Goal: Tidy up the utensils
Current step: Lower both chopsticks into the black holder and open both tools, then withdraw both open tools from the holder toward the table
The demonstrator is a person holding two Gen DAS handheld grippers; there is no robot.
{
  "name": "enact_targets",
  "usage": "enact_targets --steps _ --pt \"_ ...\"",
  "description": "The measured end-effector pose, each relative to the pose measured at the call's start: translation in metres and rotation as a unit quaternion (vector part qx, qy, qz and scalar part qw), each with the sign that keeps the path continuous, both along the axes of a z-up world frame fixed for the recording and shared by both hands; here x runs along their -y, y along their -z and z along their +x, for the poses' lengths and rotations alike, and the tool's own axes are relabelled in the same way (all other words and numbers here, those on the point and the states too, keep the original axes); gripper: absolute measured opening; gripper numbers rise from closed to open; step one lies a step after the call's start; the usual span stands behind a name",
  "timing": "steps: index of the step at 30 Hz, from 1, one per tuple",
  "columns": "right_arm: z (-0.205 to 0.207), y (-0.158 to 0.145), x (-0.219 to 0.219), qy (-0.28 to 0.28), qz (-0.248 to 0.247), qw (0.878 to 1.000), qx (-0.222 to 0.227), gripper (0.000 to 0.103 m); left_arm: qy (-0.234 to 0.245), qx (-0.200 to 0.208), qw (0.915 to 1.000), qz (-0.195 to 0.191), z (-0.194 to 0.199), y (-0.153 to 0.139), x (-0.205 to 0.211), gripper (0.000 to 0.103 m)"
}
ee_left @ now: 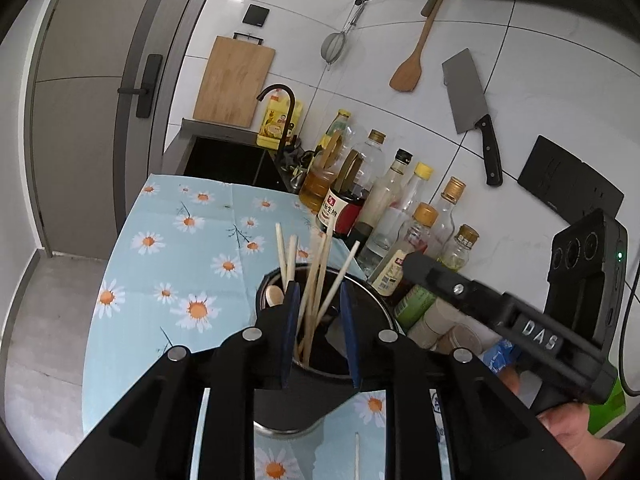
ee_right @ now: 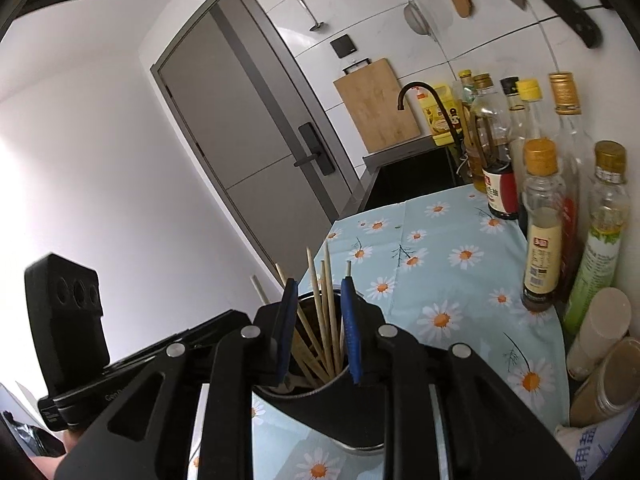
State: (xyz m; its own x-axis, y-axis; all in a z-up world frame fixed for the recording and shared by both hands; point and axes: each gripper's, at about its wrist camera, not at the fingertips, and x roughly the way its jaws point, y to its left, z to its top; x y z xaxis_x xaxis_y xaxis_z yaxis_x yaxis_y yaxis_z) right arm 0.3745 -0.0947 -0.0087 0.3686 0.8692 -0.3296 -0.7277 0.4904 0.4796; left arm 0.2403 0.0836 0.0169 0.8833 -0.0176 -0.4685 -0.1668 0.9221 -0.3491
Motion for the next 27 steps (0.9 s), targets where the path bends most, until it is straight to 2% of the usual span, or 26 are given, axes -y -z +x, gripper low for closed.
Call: enact_targets --steps 14,17,27 --pt "-0.032 -0.021 0.033 -0.010 0.014 1.000 -0.009 0.024 0.004 0.006 1.0000 0.001 -0.049 -0.023 0.021 0.020" --pt "-0.041 -0.024 0.039 -0.010 0.012 1.000 -0.015 0.029 0.004 -0.002 1.0000 -0.003 -0.059 -0.025 0.023 0.020" --pt "-0.059 -0.003 0.041 -0.023 -0.047 0.994 -0.092 0.030 -0.002 -0.059 0.9977 -0.034 -0.094 -0.007 0.019 0.020"
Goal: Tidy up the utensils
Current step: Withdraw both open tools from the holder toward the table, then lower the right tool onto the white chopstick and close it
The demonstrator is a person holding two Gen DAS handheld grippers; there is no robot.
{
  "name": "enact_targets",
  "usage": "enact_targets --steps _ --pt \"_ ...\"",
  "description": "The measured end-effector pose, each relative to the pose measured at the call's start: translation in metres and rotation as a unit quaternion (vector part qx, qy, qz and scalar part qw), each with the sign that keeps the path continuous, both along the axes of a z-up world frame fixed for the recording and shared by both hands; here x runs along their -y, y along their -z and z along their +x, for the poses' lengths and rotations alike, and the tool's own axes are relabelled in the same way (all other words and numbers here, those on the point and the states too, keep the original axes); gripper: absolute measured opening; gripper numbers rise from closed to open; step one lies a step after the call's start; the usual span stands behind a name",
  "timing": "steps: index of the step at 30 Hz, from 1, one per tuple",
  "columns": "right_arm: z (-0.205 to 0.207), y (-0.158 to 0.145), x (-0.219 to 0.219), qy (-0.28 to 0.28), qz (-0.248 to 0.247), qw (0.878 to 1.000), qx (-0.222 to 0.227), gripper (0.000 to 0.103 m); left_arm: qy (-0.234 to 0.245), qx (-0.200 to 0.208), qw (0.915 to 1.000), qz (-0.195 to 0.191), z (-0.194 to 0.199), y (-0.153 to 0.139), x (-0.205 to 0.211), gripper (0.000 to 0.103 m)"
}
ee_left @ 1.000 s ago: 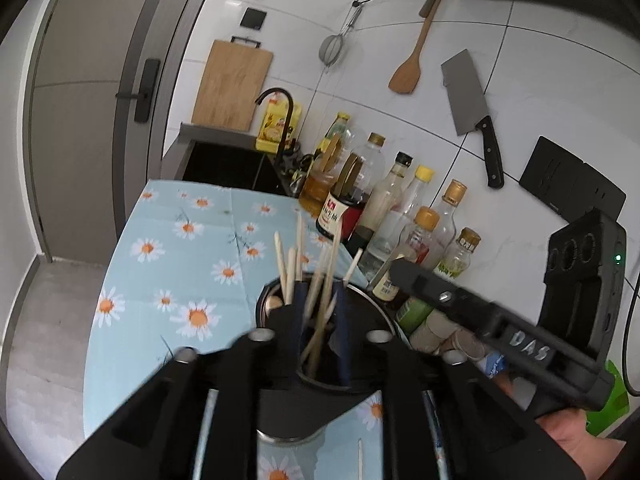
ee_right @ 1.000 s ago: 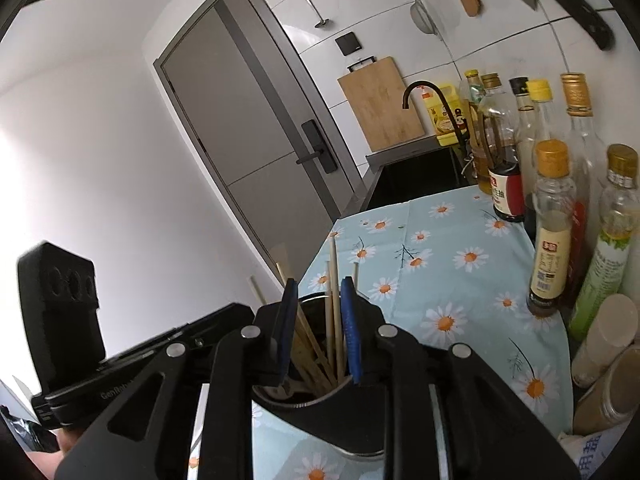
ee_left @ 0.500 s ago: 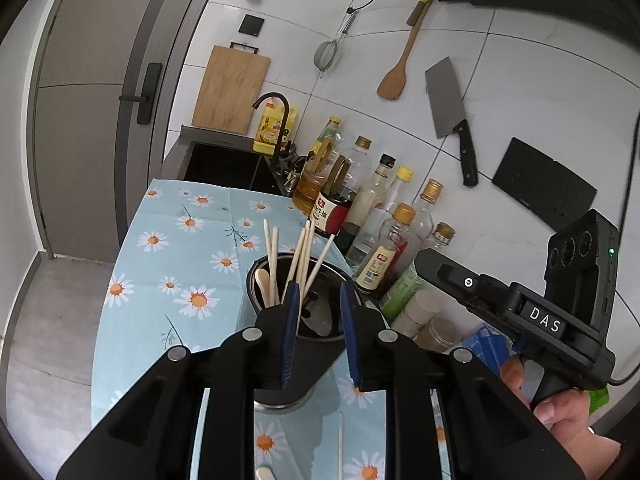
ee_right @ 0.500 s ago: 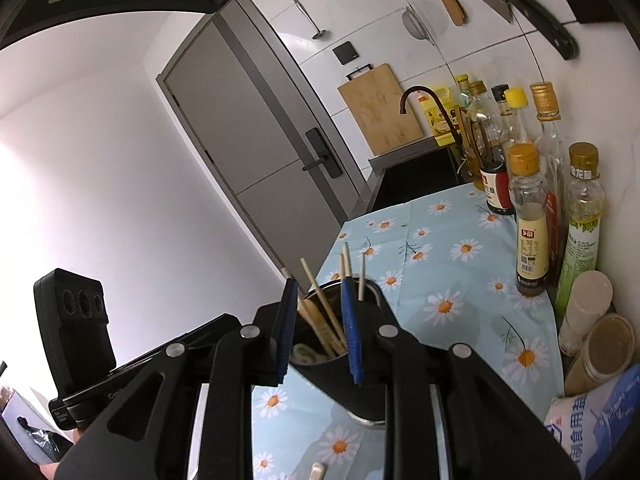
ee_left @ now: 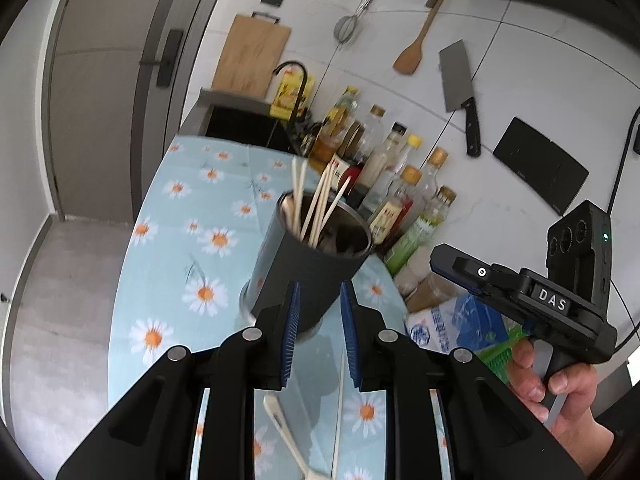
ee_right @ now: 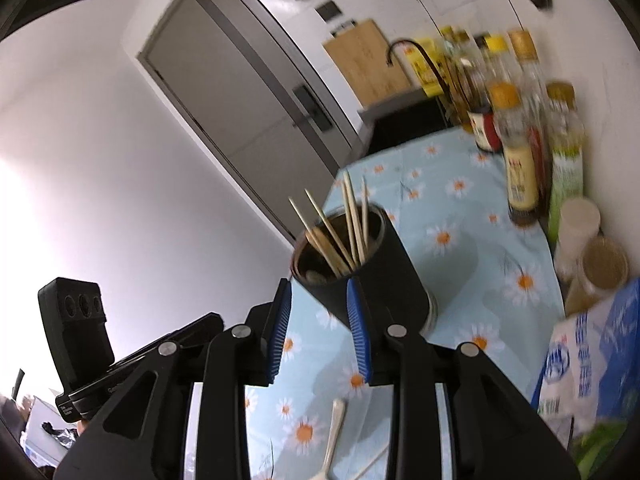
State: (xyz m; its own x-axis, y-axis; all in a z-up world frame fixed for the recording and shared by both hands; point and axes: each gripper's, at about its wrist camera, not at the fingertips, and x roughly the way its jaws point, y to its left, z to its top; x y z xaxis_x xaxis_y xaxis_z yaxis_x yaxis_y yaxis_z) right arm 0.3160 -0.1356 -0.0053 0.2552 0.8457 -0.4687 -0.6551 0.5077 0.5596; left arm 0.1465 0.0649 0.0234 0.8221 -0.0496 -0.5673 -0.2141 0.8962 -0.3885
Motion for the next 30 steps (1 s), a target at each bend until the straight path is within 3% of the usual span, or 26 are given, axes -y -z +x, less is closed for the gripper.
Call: enact_targets --steps 5,11,20,27,30 --pt "-0.005 0.017 -0.002 0.016 -0.055 0.997 -0.045 0.030 0.007 -0.027 0.9994 -0.021 -0.018 0.018 -0.005 0.024" --pt "-0.010 0.048 -0.013 0.031 -0.148 0.979 -0.137 0.031 0.015 -0.065 0.9950 -0.074 -0.042 0.049 -0.015 0.024" --pt "-0.011 0.108 -0.037 0.038 -0.276 0.925 -0.256 0.034 0.037 -0.119 0.9837 -0.130 -0.066 0.099 -0.010 0.024" --pt "-0.008 0.146 -0.053 0.057 -0.339 0.892 -0.294 0.034 0.045 -0.149 0.9760 -0.152 -0.082 0.123 -0.001 0.024" --pt "-0.008 0.153 -0.060 0.062 -0.361 0.885 -0.289 0.032 0.044 -0.157 0.9732 -0.162 -0.089 0.132 -0.002 0.024"
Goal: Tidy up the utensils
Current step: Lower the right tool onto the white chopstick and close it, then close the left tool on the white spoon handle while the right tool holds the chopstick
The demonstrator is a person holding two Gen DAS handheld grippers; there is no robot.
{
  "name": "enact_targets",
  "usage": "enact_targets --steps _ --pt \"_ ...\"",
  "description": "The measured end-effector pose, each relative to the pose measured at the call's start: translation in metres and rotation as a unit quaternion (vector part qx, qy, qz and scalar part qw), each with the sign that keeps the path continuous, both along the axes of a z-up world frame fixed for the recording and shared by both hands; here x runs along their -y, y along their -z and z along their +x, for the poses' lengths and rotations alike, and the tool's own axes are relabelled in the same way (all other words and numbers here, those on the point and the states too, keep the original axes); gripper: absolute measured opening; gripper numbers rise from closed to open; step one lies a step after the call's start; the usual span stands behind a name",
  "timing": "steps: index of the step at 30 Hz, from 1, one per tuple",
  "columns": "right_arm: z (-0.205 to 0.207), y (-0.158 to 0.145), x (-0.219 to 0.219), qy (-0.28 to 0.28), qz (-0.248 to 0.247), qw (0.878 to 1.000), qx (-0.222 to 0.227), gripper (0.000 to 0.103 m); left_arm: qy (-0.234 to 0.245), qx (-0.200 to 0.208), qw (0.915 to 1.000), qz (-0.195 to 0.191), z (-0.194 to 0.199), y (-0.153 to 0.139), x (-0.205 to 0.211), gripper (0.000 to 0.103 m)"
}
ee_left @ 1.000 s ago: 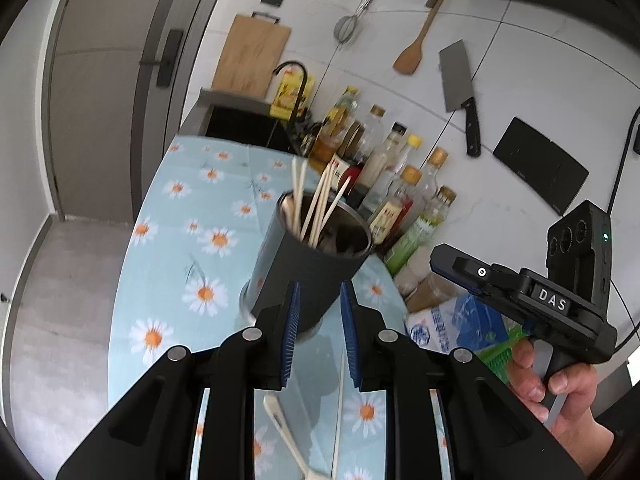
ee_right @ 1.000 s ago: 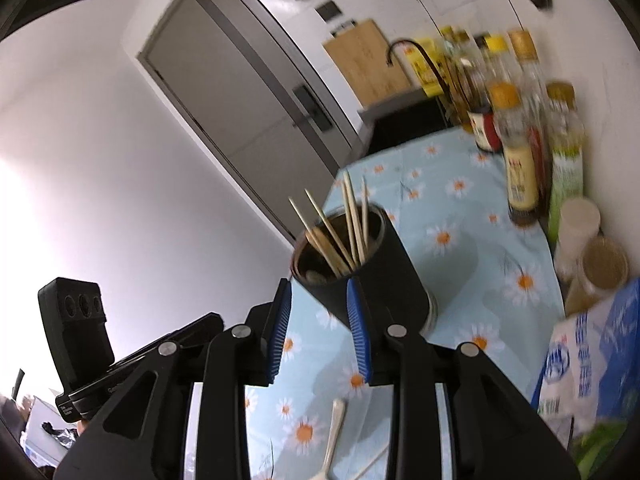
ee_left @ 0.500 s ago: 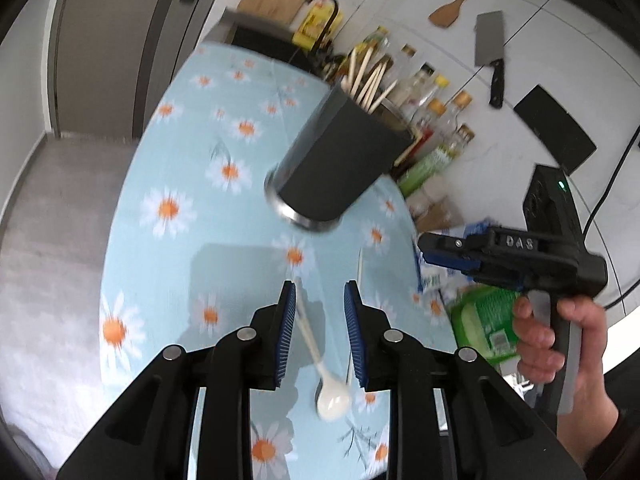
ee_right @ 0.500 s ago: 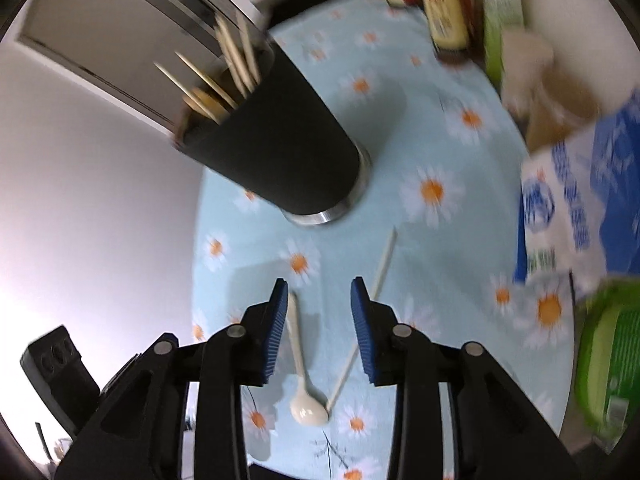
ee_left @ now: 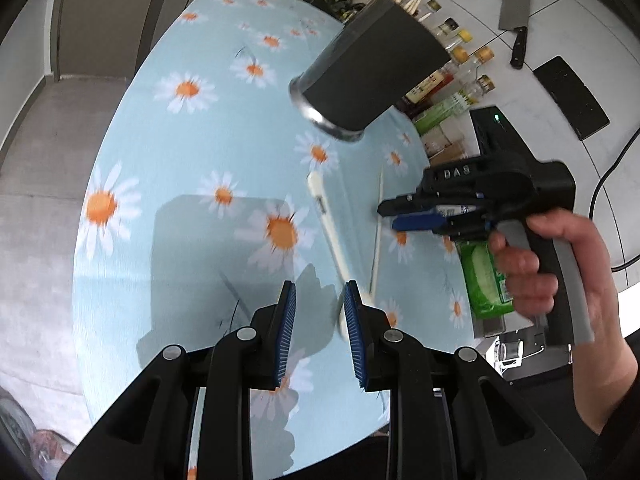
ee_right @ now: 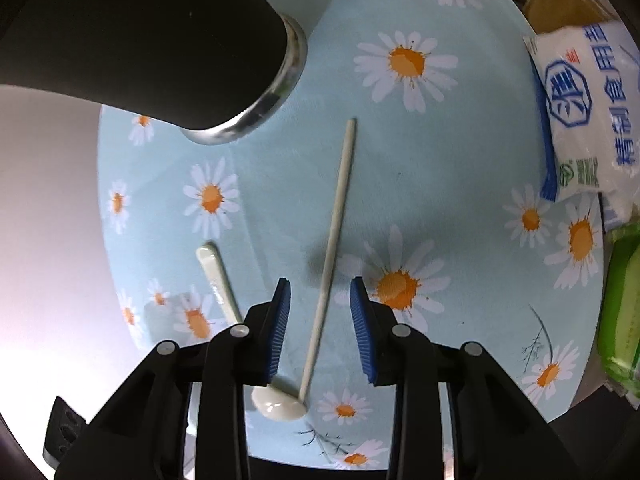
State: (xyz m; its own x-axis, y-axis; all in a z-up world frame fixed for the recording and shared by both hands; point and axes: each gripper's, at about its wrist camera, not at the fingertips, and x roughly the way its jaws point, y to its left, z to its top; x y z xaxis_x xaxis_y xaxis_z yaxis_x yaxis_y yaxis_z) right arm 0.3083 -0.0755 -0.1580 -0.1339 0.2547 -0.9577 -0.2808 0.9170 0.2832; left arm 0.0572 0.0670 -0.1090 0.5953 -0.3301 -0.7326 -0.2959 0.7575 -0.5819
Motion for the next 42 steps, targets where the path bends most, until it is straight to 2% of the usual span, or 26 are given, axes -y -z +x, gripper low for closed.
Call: enact_targets --steps 7,15,20,27,31,38,42 --pt "0.000 0.004 -0.018 -0.007 -0.054 0.998 0.010 0.023 -0.011 -0.015 0.9995 -0.025 -0.008 0.014 -0.011 0.024" --pt "-0.013 0.006 -0.046 -0.031 -0.118 0.991 0.053 0.010 -0.001 -0.014 0.9990 -0.043 -0.006 0.020 -0.013 0.024" --pt "-0.022 0.007 -0.058 -0.036 -0.126 0.990 0.060 0.007 0.004 -0.008 0.9990 -0.044 0.002 0.018 -0.013 0.024" --pt "-0.017 0.005 -0.043 -0.036 -0.092 0.994 0.045 0.005 0.008 -0.017 0.9992 -0.036 0.015 0.012 -0.012 0.024" --pt "-0.018 -0.007 -0.027 -0.039 -0.057 0.997 0.046 0.005 0.015 -0.036 0.9979 -0.052 0.028 0.012 -0.008 0.024" --pt "-0.026 -0.035 0.000 -0.057 0.032 0.997 0.051 0.005 0.029 -0.104 0.9910 -0.078 0.065 0.020 0.008 0.024" --pt "-0.030 -0.045 0.011 -0.074 0.069 0.993 0.061 0.006 0.029 -0.147 0.9869 -0.060 0.086 0.020 0.016 0.024"
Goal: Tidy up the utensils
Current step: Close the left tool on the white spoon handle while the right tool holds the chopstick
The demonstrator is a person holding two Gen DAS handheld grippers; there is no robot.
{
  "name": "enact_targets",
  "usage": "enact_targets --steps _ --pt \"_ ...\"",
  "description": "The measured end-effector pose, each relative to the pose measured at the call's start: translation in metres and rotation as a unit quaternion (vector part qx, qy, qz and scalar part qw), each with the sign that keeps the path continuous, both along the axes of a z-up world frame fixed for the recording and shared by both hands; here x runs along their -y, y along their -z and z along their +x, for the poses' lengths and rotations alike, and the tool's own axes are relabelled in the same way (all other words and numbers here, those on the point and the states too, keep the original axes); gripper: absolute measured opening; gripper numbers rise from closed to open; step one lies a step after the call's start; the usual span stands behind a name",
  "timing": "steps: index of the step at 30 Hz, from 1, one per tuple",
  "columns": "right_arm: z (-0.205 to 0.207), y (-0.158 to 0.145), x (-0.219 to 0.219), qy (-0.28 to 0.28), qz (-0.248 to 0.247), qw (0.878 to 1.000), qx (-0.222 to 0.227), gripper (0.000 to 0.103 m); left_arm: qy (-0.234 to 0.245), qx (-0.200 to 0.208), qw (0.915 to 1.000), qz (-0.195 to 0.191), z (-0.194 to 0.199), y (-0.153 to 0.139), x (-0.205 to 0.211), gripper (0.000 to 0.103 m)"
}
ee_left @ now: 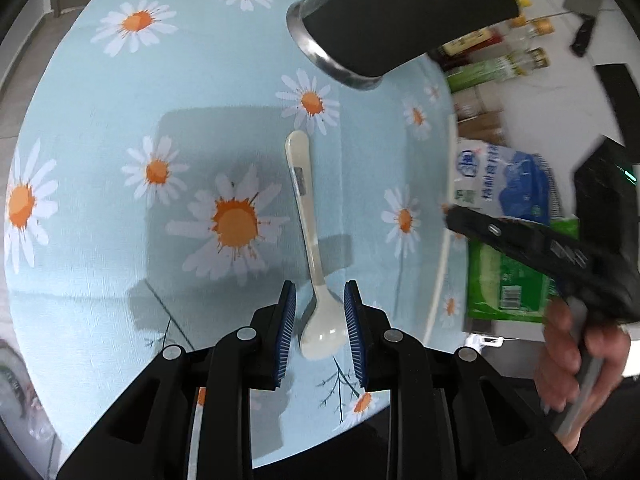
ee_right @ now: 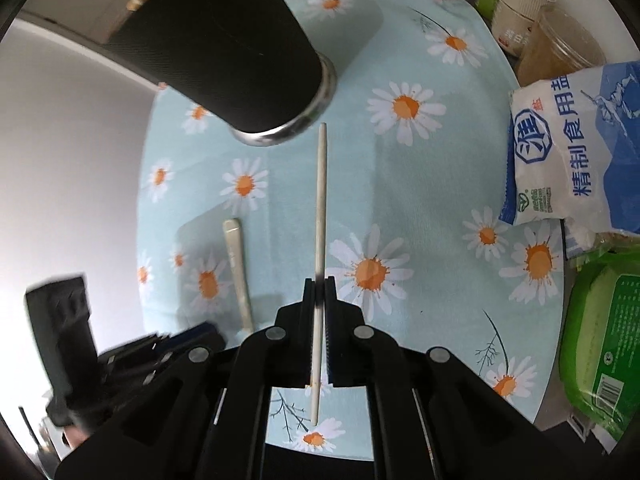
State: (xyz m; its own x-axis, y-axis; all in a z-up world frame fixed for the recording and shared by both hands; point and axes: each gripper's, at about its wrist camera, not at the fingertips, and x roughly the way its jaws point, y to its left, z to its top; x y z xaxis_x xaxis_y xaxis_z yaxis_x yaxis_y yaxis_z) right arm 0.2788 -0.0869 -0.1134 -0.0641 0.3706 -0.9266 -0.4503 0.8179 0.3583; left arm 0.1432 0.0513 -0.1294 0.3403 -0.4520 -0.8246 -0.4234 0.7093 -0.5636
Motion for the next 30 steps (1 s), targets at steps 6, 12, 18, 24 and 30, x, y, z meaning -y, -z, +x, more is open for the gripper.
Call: enact_targets --steps 6,12,18,24,30 --pt "0.002 -0.006 0.020 -0.015 0.046 0.999 -0.005 0.005 0.004 -0.071 0.9972 0.023 0.026 0.011 0.015 0.024" --pt "0.002 -0.014 0.025 -0.036 0.071 0.997 0.013 0.005 0.002 -0.108 0.9920 0.065 0.043 0.014 0.025 0.024" --pt "0.008 -0.024 0.031 -0.052 0.096 0.994 0.025 0.005 0.019 -0.150 0.9814 0.119 0.061 0.013 0.040 0.024" --pt "0.012 -0.021 0.033 -0.056 0.113 0.992 0.019 0.005 0.027 -0.170 0.9709 0.166 0.071 0.014 0.053 0.008" --pt "0.014 -0.015 0.030 -0.060 0.109 0.992 0.017 0.005 -0.001 -0.150 0.9781 0.144 0.063 0.015 0.045 0.006"
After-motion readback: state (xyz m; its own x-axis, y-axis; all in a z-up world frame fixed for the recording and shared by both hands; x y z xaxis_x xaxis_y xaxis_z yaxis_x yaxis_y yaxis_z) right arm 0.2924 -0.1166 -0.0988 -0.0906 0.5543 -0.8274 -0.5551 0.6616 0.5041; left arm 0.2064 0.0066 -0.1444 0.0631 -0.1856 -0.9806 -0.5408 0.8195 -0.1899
